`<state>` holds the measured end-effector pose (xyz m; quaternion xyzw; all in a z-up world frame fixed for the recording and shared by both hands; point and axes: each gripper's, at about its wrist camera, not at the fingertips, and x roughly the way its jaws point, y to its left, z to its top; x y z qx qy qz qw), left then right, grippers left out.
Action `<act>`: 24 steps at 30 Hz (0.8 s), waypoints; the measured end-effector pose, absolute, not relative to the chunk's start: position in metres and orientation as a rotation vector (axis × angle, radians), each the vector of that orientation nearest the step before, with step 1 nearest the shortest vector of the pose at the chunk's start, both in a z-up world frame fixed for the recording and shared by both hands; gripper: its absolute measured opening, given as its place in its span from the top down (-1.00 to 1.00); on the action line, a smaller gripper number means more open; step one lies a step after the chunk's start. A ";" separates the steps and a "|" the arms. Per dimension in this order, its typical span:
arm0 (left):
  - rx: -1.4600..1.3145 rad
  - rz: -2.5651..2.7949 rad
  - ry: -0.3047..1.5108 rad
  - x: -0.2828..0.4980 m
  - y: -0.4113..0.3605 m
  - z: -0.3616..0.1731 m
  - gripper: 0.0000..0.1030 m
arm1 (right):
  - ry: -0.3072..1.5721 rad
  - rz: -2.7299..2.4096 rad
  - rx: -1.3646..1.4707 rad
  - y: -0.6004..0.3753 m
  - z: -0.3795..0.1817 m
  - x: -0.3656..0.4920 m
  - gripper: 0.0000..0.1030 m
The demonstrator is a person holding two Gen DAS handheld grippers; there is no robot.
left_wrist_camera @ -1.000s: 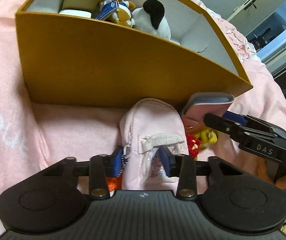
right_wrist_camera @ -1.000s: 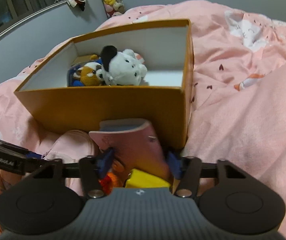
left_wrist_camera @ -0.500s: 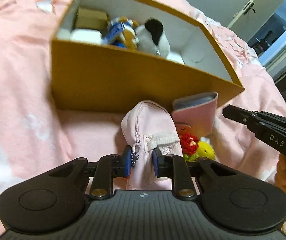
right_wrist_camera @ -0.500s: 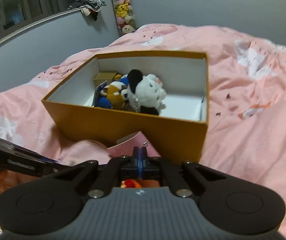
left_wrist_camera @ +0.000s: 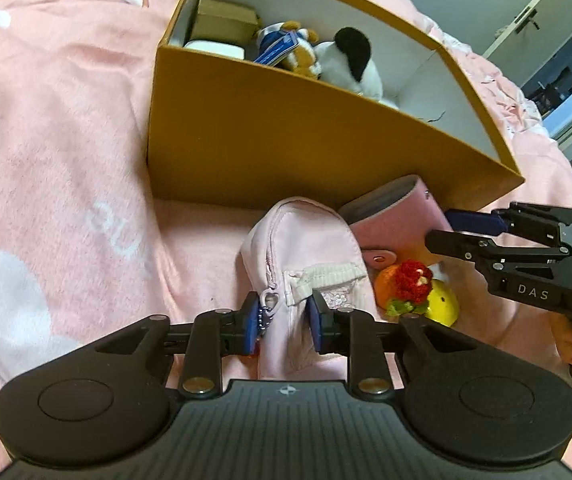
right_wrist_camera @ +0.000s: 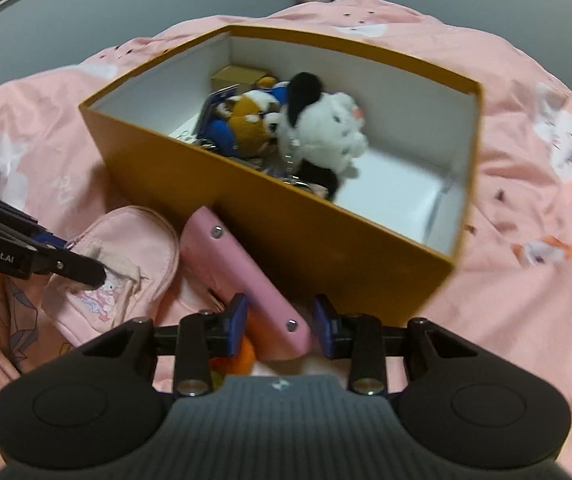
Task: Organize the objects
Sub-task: 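Hold the pink backpack with the left gripper while the right gripper grasps the pink pouch, then carry the pink backpack and pink pouch over the shoebox with both grippers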
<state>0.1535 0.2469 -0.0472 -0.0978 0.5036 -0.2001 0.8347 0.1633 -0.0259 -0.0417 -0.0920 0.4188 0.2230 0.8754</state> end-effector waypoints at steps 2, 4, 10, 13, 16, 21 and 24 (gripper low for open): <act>-0.203 -0.418 1.074 0.155 0.246 -0.048 0.38 | 0.868 0.483 -0.227 -0.014 -0.042 0.166 0.22; -0.204 -0.415 1.077 0.156 0.246 -0.049 0.36 | 0.869 0.502 -0.266 -0.001 -0.042 0.168 0.21; -0.222 -0.414 1.075 0.157 0.248 -0.050 0.24 | 0.873 0.493 -0.409 0.030 -0.044 0.166 0.35; -0.226 -0.419 1.074 0.154 0.250 -0.050 0.20 | 0.854 0.471 -0.451 0.034 -0.033 0.155 0.45; -0.223 -0.417 1.072 0.152 0.250 -0.050 0.11 | 0.808 0.439 -0.450 0.031 -0.014 0.141 0.50; -0.233 -0.416 1.064 0.154 0.250 -0.046 0.09 | 0.788 0.360 -0.284 0.006 0.023 0.124 0.62; -0.260 -0.403 1.086 0.159 0.250 -0.051 0.10 | 0.844 0.329 -0.038 -0.024 0.030 0.120 0.63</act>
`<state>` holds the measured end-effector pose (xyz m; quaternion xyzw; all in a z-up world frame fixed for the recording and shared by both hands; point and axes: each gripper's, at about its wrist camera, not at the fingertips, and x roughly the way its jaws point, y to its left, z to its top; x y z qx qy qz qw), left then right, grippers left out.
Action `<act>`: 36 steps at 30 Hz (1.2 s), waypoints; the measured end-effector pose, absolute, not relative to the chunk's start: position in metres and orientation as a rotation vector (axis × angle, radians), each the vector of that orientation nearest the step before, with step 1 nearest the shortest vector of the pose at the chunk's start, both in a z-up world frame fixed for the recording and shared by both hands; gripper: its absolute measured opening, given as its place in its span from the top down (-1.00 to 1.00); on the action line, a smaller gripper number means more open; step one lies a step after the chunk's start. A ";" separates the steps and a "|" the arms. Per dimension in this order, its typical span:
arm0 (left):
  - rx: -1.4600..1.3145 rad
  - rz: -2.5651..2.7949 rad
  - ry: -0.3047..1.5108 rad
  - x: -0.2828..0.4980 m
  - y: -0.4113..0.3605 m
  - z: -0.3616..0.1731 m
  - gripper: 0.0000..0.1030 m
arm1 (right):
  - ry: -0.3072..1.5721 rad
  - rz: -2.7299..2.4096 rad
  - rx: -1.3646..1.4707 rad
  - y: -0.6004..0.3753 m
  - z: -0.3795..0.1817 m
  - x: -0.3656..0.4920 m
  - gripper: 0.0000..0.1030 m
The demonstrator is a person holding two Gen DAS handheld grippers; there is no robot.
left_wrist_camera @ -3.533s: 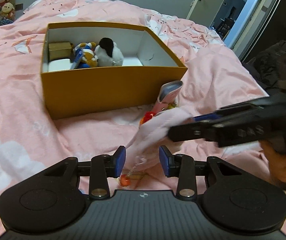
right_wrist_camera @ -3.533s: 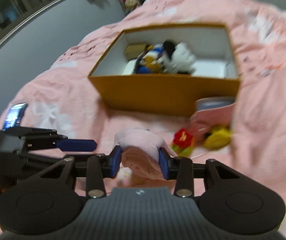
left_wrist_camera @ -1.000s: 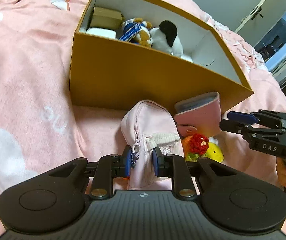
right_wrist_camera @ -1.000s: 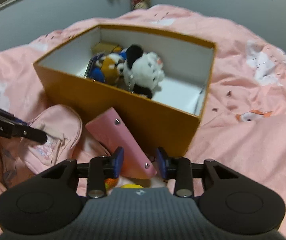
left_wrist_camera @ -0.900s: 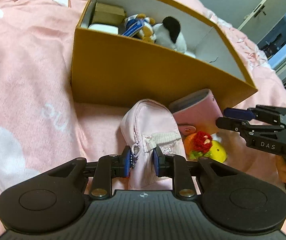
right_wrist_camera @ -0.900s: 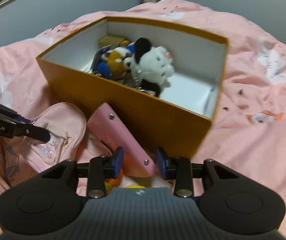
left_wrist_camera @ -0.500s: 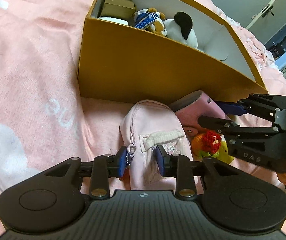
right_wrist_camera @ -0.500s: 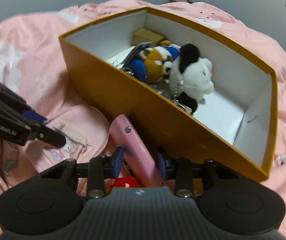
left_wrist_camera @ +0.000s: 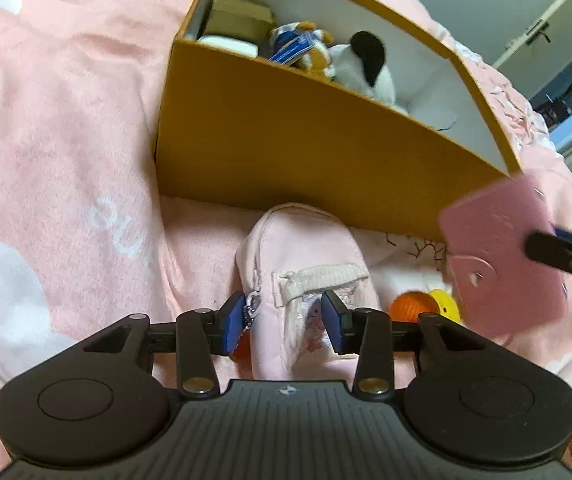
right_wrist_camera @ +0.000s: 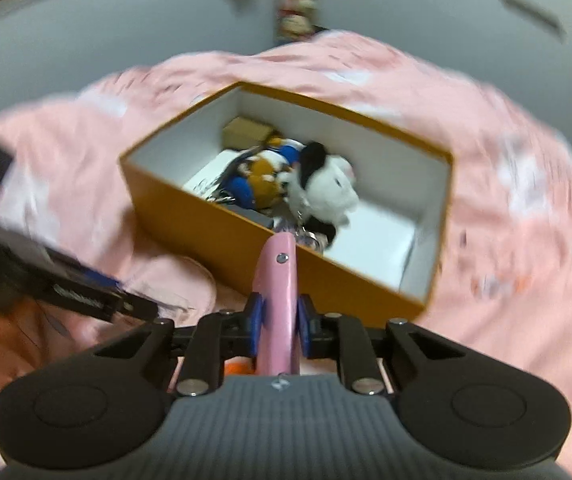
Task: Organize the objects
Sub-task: 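Carry the pink backpack and pink pouch over the shoebox with both grippers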
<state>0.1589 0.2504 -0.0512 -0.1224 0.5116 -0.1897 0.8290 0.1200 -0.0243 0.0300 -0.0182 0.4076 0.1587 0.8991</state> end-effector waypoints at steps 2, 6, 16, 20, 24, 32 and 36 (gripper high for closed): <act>-0.270 -0.408 1.093 0.160 0.250 -0.054 0.10 | 0.890 0.318 0.162 -0.046 0.023 0.118 0.63; -0.260 -0.407 1.092 0.160 0.247 -0.054 0.11 | 0.978 0.274 0.419 -0.068 -0.010 0.111 0.63; -0.221 -0.407 1.085 0.161 0.237 -0.057 0.18 | 1.043 0.278 0.402 -0.051 -0.045 0.107 0.60; -0.228 -0.420 1.052 0.154 0.243 -0.048 0.51 | 1.030 0.282 0.357 -0.046 -0.039 0.104 0.62; -0.256 -0.458 1.020 0.144 0.248 -0.032 0.56 | 0.984 0.289 0.388 -0.054 -0.021 0.101 0.65; -0.332 -0.567 0.890 0.131 0.257 0.026 0.57 | 0.840 0.282 0.432 -0.074 0.036 0.101 0.65; -0.346 -0.601 0.807 0.136 0.258 0.056 0.57 | 0.777 0.272 0.438 -0.085 0.065 0.109 0.65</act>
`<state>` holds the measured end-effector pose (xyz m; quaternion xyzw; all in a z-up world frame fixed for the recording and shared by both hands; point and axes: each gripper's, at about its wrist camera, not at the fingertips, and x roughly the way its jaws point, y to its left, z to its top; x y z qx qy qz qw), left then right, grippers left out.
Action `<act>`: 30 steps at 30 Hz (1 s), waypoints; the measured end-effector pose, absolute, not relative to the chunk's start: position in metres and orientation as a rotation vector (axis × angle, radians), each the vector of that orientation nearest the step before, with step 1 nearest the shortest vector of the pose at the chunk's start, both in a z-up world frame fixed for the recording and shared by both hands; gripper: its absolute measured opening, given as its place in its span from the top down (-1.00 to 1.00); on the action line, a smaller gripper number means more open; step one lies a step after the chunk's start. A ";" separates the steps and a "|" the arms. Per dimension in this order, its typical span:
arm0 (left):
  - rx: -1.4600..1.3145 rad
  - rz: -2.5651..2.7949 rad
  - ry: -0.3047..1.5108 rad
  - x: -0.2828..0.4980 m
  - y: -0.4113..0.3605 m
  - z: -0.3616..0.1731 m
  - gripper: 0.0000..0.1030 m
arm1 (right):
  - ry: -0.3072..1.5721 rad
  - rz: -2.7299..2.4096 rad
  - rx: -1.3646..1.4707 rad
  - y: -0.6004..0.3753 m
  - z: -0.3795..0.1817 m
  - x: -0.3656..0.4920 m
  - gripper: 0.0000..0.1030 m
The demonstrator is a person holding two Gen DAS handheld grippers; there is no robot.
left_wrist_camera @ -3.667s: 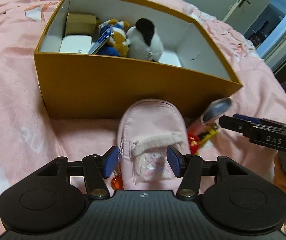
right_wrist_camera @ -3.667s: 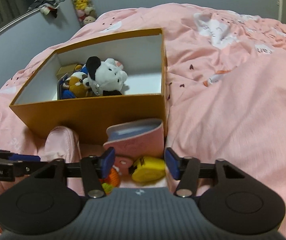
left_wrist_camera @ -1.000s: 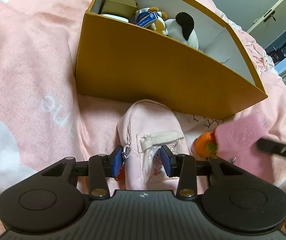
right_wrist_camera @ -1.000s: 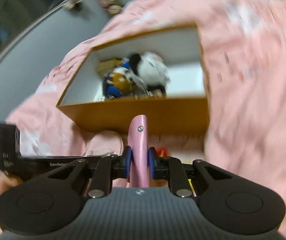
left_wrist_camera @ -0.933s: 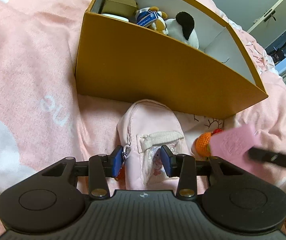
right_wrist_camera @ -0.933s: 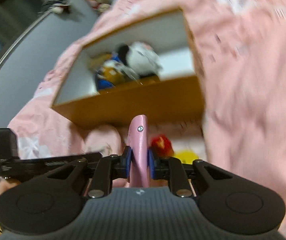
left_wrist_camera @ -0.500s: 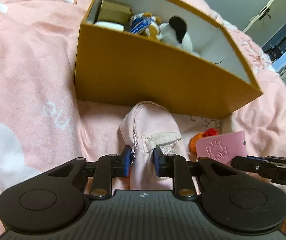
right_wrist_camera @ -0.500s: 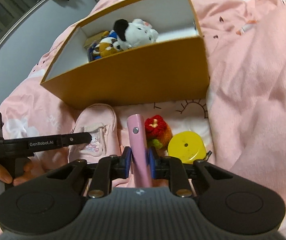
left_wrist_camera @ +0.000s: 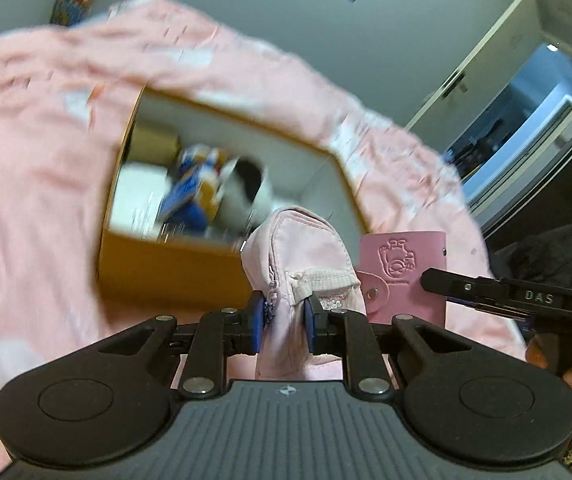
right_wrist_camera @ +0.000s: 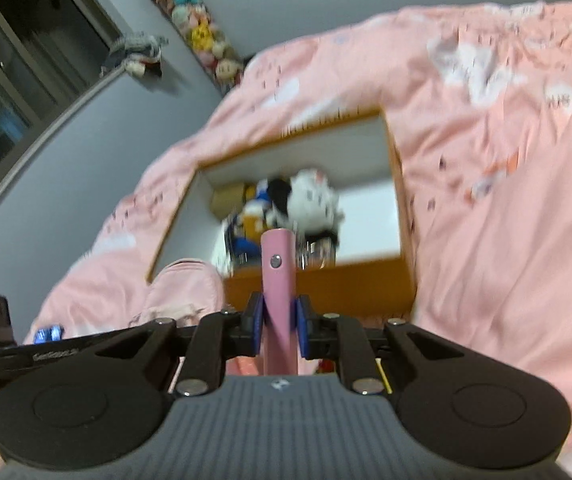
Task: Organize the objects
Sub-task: 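Carry the pink backpack and pink pouch over the shoebox with both grippers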
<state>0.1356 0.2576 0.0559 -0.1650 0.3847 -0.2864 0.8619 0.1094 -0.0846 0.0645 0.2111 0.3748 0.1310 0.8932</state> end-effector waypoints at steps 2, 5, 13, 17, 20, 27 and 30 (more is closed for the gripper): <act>-0.353 -0.623 0.767 0.144 0.256 0.072 0.57 | 0.753 0.269 0.448 -0.091 0.077 0.118 0.66; -0.372 -0.640 0.727 0.160 0.254 0.090 0.57 | 0.712 0.251 0.431 -0.097 0.096 0.133 0.66; -0.332 -0.617 0.710 0.206 0.236 0.094 0.57 | 0.800 0.159 0.290 -0.085 0.078 0.212 0.66; -0.322 -0.622 0.774 0.224 0.230 0.077 0.57 | 0.867 0.134 0.291 -0.085 0.053 0.234 0.66; -0.345 -0.644 0.840 0.237 0.218 0.061 0.57 | 0.821 0.113 0.298 -0.090 0.057 0.230 0.66; -0.337 -0.669 0.955 0.259 0.165 0.027 0.57 | 0.703 0.078 0.245 -0.105 0.091 0.207 0.66; -0.327 -0.656 0.959 0.259 0.162 0.023 0.57 | 0.754 0.113 0.277 -0.110 0.087 0.211 0.66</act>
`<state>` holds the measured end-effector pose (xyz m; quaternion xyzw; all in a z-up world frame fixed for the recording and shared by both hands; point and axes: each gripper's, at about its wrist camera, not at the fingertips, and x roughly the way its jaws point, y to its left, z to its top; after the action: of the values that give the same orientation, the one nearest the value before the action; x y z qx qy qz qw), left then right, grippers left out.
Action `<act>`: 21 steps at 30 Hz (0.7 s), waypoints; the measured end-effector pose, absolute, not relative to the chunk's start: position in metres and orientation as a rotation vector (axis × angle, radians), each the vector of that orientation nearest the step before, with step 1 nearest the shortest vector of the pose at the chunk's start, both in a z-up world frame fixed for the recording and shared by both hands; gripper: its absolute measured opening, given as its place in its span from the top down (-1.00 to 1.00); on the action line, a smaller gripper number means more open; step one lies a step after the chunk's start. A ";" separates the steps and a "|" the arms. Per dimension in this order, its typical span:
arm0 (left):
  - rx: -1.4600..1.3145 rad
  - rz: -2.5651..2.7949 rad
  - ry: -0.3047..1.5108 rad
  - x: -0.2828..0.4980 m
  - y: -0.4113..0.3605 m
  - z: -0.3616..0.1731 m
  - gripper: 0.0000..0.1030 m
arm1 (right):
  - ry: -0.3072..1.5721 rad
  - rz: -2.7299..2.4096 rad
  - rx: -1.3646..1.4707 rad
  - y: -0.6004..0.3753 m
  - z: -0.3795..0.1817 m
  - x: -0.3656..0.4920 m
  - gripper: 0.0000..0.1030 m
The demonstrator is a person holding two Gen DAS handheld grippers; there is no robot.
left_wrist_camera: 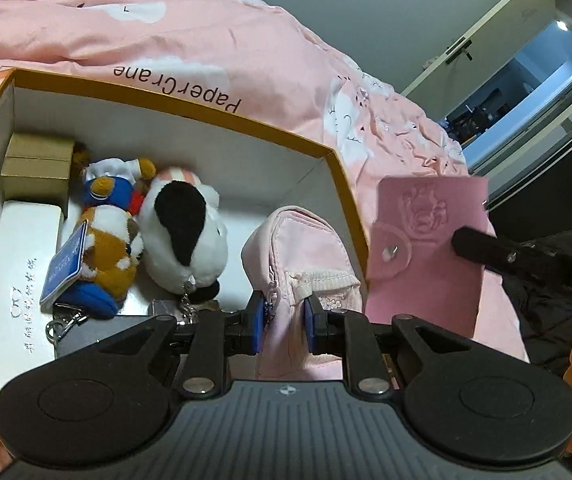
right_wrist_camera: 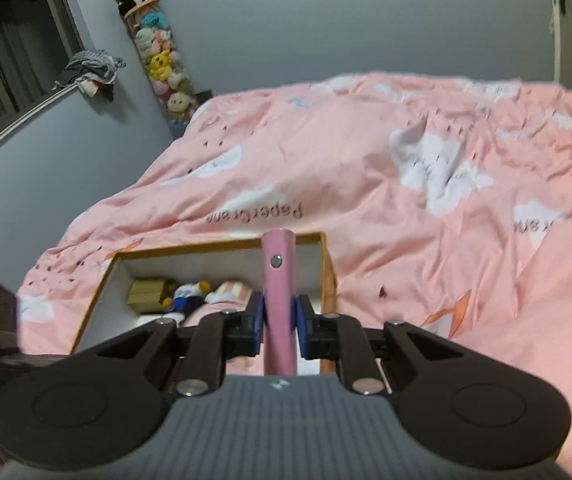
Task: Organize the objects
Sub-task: 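Carry the pink backpack and pink pouch over the shoebox with both grippers, then open the right gripper to drop the pink pouch while the left gripper releases the backpack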
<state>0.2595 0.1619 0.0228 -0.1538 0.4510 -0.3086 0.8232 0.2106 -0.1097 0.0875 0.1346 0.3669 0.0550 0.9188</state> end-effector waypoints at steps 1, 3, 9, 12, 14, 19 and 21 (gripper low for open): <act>-0.303 -0.639 0.941 0.256 0.166 0.026 0.57 | 0.771 0.116 0.275 -0.109 0.084 0.213 0.66; -0.243 -0.594 0.876 0.247 0.176 0.039 0.57 | 0.798 0.110 0.224 -0.100 0.075 0.219 0.66; -0.241 -0.512 0.798 0.235 0.216 0.059 0.57 | 0.932 0.162 0.165 -0.070 0.042 0.247 0.66; -0.267 -0.495 0.799 0.240 0.224 0.056 0.57 | 1.024 0.133 0.161 -0.058 0.027 0.259 0.66; -0.282 -0.495 0.803 0.243 0.225 0.053 0.57 | 1.065 0.130 0.169 -0.054 0.020 0.265 0.66; -0.272 -0.496 0.799 0.245 0.225 0.047 0.57 | 1.161 0.107 0.233 -0.049 0.003 0.277 0.66; -0.281 -0.505 0.801 0.245 0.227 0.045 0.57 | 1.194 0.099 0.271 -0.050 -0.003 0.281 0.66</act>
<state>0.2451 0.2275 0.0450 -0.1350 0.3845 -0.2423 0.8805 0.2814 -0.0503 -0.0029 0.1269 0.5602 0.0465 0.8172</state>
